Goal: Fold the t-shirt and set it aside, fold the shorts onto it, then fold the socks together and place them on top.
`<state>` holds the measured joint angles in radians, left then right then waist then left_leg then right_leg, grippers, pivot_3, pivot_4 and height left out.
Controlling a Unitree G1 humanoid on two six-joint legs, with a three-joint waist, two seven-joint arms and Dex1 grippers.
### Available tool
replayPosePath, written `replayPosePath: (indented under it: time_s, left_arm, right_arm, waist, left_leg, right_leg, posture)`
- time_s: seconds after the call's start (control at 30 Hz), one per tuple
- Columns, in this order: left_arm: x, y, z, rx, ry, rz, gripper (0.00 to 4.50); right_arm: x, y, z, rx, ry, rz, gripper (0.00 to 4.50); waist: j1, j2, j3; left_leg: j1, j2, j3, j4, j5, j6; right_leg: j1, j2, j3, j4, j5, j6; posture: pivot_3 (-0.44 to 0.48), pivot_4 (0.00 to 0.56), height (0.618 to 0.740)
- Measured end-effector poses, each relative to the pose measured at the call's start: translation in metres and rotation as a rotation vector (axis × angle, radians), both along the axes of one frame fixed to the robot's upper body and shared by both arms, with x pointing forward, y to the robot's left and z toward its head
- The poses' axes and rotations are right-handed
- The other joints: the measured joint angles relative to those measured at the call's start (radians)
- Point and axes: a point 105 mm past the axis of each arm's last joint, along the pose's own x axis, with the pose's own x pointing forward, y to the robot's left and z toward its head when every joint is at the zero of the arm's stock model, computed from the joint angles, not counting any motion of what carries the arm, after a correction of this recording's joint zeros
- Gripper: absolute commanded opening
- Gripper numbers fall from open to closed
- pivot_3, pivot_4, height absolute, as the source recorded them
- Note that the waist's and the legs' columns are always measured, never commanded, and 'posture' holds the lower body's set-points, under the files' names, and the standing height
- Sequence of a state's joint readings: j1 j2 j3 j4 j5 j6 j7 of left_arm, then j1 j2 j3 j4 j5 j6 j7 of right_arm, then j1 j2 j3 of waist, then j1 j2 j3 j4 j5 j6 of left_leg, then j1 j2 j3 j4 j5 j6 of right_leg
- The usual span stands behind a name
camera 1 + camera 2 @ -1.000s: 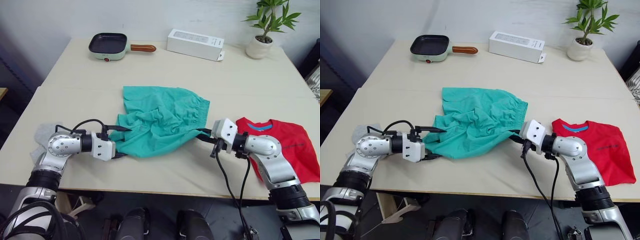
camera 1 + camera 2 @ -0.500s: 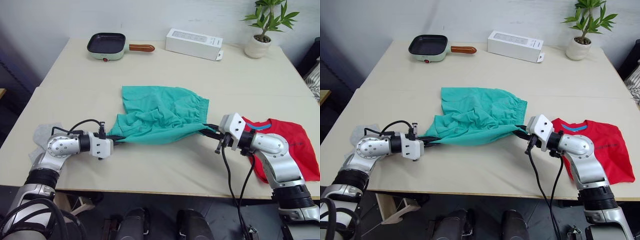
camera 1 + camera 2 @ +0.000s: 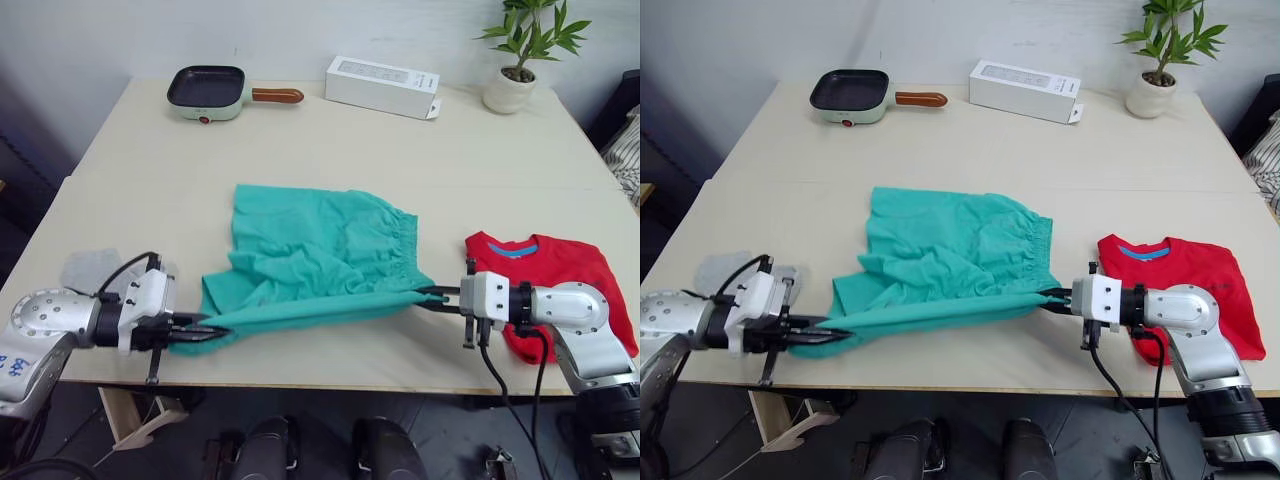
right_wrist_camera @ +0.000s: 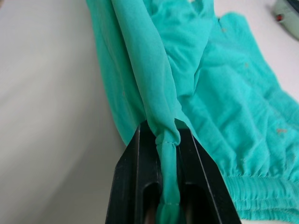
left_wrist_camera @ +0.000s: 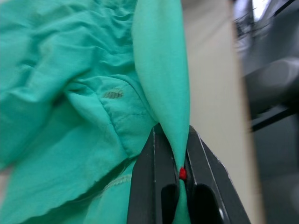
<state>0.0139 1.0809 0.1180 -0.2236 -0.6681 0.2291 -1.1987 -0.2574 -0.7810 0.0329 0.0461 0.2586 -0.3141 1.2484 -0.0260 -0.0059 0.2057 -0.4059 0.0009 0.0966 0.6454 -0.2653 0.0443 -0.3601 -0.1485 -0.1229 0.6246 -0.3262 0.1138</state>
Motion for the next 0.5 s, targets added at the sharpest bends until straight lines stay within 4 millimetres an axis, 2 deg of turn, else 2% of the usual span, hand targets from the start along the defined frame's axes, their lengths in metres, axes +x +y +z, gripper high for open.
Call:
replayPosePath:
  time_s: [0.2, 0.27, 0.3, 0.37, 0.4, 0.43, 0.47, 0.5]
  left_arm:
    - [-0.016, 0.001, -0.002, -0.003, 0.178, 0.008, 0.05]
    - [-0.008, -0.001, 0.001, 0.006, 0.161, -0.009, 0.05]
    - [0.007, -0.001, 0.007, 0.006, 0.089, 0.001, 0.05]
    - [0.038, 0.001, 0.019, 0.005, -0.049, 0.047, 0.05]
    - [0.070, -0.001, 0.036, -0.024, -0.177, 0.109, 0.05]
    - [0.104, -0.004, 0.063, -0.053, -0.325, 0.188, 0.05]
    - [0.122, -0.004, 0.091, -0.052, -0.456, 0.233, 0.05]
    - [0.140, -0.003, 0.114, -0.047, -0.575, 0.295, 0.05]
  right_arm:
    - [-0.022, -0.004, -0.017, -0.108, 0.101, 0.123, 0.00]
    - [-0.021, -0.004, -0.018, -0.127, 0.141, 0.134, 0.00]
    - [-0.012, -0.003, -0.010, -0.126, 0.132, 0.124, 0.00]
    - [0.009, -0.002, 0.011, -0.097, 0.070, 0.086, 0.00]
    - [0.033, -0.001, 0.032, -0.039, 0.013, 0.026, 0.00]
    - [0.060, 0.002, 0.067, 0.047, -0.086, -0.043, 0.00]
    - [0.074, 0.006, 0.103, 0.104, -0.194, -0.075, 0.00]
    - [0.088, 0.005, 0.133, 0.171, -0.285, -0.134, 0.00]
  waist:
    - [0.002, 0.000, 0.000]
    - [0.004, 0.002, 0.001]
    - [0.006, 0.003, 0.002]
    - [0.006, 0.004, 0.002]
    - [0.008, 0.004, 0.004]
    - [0.011, 0.002, 0.009]
    - [0.010, 0.000, 0.009]
    - [0.010, -0.001, 0.009]
  left_leg:
    - [0.000, 0.000, 0.000, 0.000, -0.001, -0.002]
    - [0.000, 0.000, 0.000, 0.000, 0.000, -0.002]
    - [0.000, 0.000, 0.000, 0.001, 0.000, -0.002]
    - [0.000, 0.000, 0.001, 0.000, 0.003, -0.004]
    - [0.001, 0.000, 0.002, 0.002, 0.004, -0.004]
    - [-0.005, 0.000, 0.001, 0.002, 0.010, -0.004]
    - [-0.018, 0.000, 0.001, 0.000, 0.017, -0.005]
    - [-0.019, -0.001, 0.003, 0.000, 0.020, -0.001]
  right_leg:
    - [-0.001, 0.000, 0.001, 0.000, 0.000, 0.000]
    - [0.000, 0.000, 0.001, -0.001, 0.000, 0.000]
    - [-0.001, 0.000, 0.001, 0.000, 0.000, -0.001]
    - [-0.001, 0.000, 0.001, -0.001, 0.001, -0.003]
    - [-0.001, 0.001, 0.000, 0.001, 0.001, -0.003]
    - [-0.007, 0.002, -0.001, 0.002, 0.006, -0.006]
    - [-0.020, 0.002, -0.002, 0.002, 0.013, -0.006]
    - [-0.025, 0.002, -0.004, 0.006, 0.015, -0.005]
  posture:
    - [0.000, 0.150, 0.740]
    - [0.000, 0.150, 0.740]
    - [0.000, 0.150, 0.740]
    - [0.000, 0.150, 0.740]
    - [0.000, 0.150, 0.740]
    - [0.000, 0.150, 0.740]
    - [0.000, 0.150, 0.740]
    - [0.000, 0.150, 0.740]
